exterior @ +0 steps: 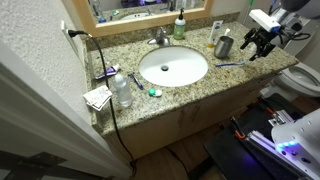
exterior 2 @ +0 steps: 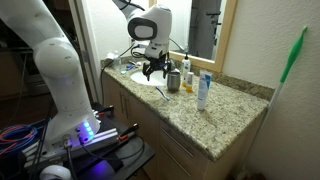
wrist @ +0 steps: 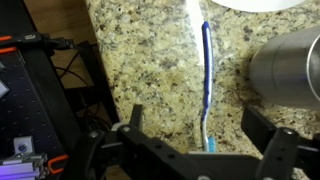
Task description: Close the faucet, move the cup to the right of the counter, then pick the toothbrush and put it in the cup
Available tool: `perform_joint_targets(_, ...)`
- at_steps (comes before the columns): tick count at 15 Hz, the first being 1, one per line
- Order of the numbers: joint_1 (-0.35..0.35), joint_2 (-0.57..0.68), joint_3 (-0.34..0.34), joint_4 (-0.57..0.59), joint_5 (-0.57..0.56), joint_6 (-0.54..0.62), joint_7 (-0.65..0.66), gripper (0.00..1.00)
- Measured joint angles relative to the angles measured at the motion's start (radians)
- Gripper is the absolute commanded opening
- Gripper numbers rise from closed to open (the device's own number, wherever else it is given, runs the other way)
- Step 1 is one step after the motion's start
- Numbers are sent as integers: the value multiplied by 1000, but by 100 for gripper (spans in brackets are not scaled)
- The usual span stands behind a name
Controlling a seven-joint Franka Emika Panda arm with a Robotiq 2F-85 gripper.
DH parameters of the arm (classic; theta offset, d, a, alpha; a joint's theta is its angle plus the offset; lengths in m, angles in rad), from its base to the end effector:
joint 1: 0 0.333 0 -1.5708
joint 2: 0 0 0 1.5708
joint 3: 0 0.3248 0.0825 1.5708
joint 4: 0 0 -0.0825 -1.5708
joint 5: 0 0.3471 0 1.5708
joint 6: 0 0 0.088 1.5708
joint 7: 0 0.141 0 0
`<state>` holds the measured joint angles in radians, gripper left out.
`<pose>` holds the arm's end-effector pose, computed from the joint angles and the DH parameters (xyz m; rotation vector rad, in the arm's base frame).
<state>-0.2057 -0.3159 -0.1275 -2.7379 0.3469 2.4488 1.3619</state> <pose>0.3445 -0.1084 0.3224 -1.6204 2.4036 0.1660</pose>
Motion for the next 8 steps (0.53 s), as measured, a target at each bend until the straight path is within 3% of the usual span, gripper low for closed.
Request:
perform_joint_targets(5, 16, 144, -43, 59, 62, 6, -199, 100)
perform_joint_targets(8, 16, 239, -51, 112, 65, 21, -239, 100)
